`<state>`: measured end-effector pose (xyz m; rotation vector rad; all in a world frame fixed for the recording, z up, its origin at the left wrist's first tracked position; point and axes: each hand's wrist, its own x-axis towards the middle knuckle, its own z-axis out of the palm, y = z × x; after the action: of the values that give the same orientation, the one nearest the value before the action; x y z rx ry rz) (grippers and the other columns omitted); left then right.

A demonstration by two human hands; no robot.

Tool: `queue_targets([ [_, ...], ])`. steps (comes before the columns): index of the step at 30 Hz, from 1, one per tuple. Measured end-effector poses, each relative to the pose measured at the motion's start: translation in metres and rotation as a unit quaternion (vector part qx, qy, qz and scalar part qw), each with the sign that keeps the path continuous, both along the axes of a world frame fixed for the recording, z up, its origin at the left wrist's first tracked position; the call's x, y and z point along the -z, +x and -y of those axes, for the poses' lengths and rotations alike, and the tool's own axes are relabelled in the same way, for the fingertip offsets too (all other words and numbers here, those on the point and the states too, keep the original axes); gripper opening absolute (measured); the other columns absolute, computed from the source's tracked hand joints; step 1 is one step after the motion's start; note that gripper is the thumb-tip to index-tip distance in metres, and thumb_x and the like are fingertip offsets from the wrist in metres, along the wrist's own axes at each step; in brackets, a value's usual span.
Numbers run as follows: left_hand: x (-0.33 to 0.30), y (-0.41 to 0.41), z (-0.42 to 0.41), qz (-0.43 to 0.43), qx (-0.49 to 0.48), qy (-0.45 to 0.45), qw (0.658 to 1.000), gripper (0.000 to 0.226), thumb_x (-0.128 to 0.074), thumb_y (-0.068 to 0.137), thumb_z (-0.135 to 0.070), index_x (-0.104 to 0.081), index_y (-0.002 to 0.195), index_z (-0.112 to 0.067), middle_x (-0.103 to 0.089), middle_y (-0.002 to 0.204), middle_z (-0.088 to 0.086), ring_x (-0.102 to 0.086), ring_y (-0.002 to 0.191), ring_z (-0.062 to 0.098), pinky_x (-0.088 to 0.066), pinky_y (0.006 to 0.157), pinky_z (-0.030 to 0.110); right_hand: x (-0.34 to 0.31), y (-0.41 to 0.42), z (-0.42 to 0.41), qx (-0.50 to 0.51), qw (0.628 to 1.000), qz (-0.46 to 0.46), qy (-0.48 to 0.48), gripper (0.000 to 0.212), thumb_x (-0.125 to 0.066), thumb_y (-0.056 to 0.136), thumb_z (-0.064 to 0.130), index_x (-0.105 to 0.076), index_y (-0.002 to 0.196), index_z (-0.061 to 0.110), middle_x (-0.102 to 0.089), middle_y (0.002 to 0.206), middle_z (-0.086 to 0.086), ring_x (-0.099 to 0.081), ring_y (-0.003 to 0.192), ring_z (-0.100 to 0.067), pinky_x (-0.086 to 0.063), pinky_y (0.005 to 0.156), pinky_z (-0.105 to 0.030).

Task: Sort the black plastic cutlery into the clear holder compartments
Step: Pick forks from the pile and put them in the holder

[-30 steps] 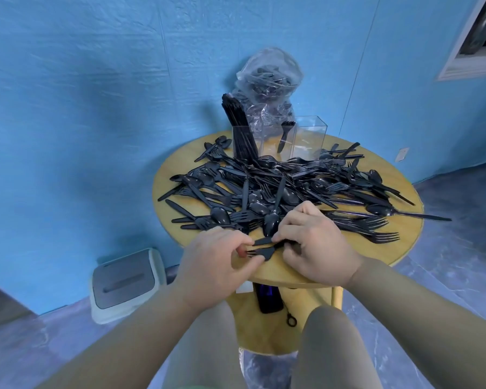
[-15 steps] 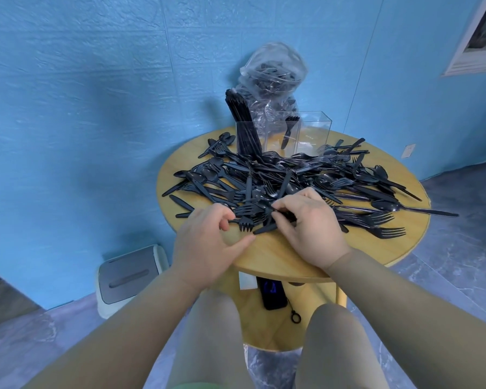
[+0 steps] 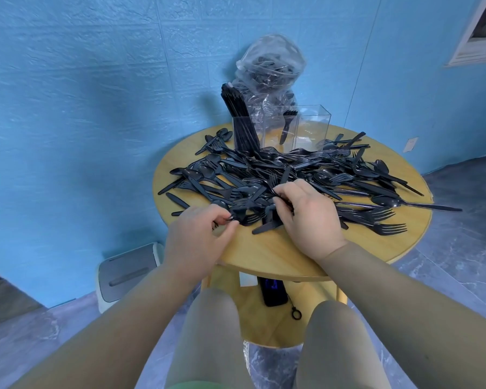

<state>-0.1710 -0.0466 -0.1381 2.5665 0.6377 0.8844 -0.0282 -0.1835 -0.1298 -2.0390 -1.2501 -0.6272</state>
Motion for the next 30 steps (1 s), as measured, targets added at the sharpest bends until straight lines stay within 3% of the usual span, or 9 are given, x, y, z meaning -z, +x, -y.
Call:
queue_targets([
  [3,0.0,0.004,-0.002,0.009,-0.011,-0.019,1.0,0.012,-0.068,0.084,-0.03,-0.07,0.094,-0.023,-0.06,0.079,-0.016,-0.052,0.076,0.006,-0.039,0.068,0.023,-0.005,0.0,-0.007,-0.01,0.999,0.006,-0.046,0.017,-0.054,0.091,0.019,-0.063,0.102,0.009,-0.061,0.093,-0.007,-0.061,0.064,-0.028,-0.049,0.049,-0.034],
  [7,-0.002,0.011,-0.007,0.015,-0.019,-0.035,0.999,0.016,-0.069,0.084,-0.026,-0.069,0.099,-0.023,-0.062,0.083,-0.015,-0.053,0.077,0.006,-0.04,0.071,0.023,-0.014,0.005,-0.017,0.033,0.978,-0.021,-0.205,0.032,-0.041,0.099,0.038,-0.049,0.122,0.018,-0.049,0.119,0.0,-0.061,0.081,-0.029,-0.05,0.063,-0.036],
  [12,-0.008,0.021,-0.018,0.027,-0.038,-0.052,0.998,0.018,-0.069,0.085,-0.023,-0.067,0.103,-0.021,-0.06,0.081,-0.016,-0.053,0.078,0.006,-0.038,0.073,0.021,-0.024,0.012,-0.032,0.04,0.961,0.0,-0.273,0.04,-0.047,0.094,0.049,-0.051,0.12,0.019,-0.049,0.116,0.0,-0.061,0.089,-0.027,-0.052,0.069,-0.037],
  [17,-0.007,0.026,-0.025,0.04,-0.042,-0.084,0.995,0.015,-0.07,0.084,-0.021,-0.067,0.098,-0.022,-0.059,0.079,-0.017,-0.052,0.072,0.001,-0.037,0.073,0.017,-0.022,0.018,-0.041,0.046,0.966,-0.021,-0.255,0.032,-0.052,0.092,0.047,-0.056,0.101,0.018,-0.049,0.1,0.003,-0.059,0.087,-0.025,-0.048,0.064,-0.033],
  [21,-0.012,0.029,-0.031,0.05,-0.046,-0.107,0.992,0.01,-0.069,0.084,-0.023,-0.067,0.093,-0.026,-0.058,0.071,-0.021,-0.052,0.067,-0.009,-0.041,0.071,0.016,-0.025,0.023,-0.044,0.048,0.968,-0.032,-0.245,0.026,-0.053,0.092,0.046,-0.049,0.088,0.02,-0.048,0.088,0.005,-0.057,0.084,-0.023,-0.042,0.062,-0.03],
  [25,-0.021,0.034,-0.034,0.064,-0.036,-0.108,0.991,0.013,-0.069,0.084,-0.022,-0.061,0.085,-0.033,-0.056,0.068,-0.024,-0.053,0.066,-0.011,-0.037,0.065,0.004,-0.03,0.028,-0.048,0.054,0.968,-0.056,-0.238,0.022,-0.055,0.091,0.043,-0.045,0.087,0.023,-0.06,0.084,0.002,-0.059,0.081,-0.024,-0.045,0.062,-0.031],
  [30,-0.028,0.043,-0.04,0.084,-0.044,-0.104,0.99,0.008,-0.067,0.085,-0.02,-0.068,0.093,-0.023,-0.057,0.073,-0.023,-0.052,0.069,-0.013,-0.037,0.065,-0.001,-0.036,0.034,-0.053,0.042,0.975,-0.055,-0.213,0.017,-0.055,0.092,0.03,-0.042,0.087,0.021,-0.062,0.081,0.0,-0.057,0.078,-0.026,-0.045,0.06,-0.031],
])
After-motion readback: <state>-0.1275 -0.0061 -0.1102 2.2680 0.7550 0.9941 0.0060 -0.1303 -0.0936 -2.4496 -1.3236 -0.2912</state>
